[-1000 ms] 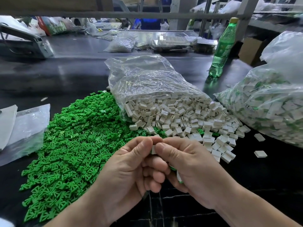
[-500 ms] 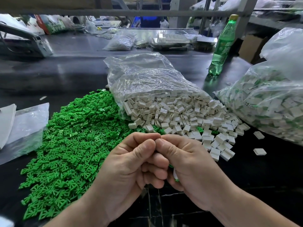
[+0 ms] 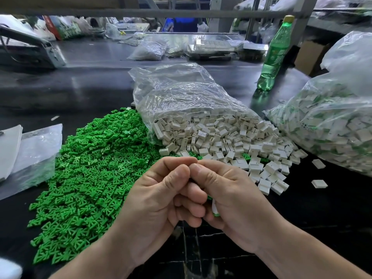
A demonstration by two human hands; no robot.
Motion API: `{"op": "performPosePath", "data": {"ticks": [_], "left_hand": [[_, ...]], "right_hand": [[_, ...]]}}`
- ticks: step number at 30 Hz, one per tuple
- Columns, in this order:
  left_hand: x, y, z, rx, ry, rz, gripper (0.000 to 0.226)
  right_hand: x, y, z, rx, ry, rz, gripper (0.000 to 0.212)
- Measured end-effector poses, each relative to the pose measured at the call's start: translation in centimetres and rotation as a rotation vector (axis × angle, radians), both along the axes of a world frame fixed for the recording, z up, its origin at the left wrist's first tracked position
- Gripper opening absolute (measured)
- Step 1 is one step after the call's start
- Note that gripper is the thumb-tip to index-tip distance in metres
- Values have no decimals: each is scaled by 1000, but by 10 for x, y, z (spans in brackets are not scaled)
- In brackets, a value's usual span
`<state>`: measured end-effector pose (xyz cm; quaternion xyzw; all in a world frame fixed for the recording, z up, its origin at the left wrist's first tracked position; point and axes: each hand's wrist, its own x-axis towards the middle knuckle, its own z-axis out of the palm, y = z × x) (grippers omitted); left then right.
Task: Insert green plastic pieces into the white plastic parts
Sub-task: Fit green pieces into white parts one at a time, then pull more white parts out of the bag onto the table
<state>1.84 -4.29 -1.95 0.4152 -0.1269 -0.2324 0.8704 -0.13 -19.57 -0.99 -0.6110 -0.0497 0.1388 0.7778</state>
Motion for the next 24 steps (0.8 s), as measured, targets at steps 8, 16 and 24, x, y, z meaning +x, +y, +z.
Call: {"op": "performPosePath", "data": {"ticks": [8, 16, 24], "left_hand": [[0, 7, 0, 610, -528, 271, 13], [-5, 6, 2, 803, -780, 467, 13], [-3, 7, -1, 1029, -861, 521, 19]], "right_hand": [[3, -5, -5, 55, 24, 32, 34], [4, -5, -4, 162, 218, 12, 25], [9, -11, -9, 275, 282, 41, 14]]}}
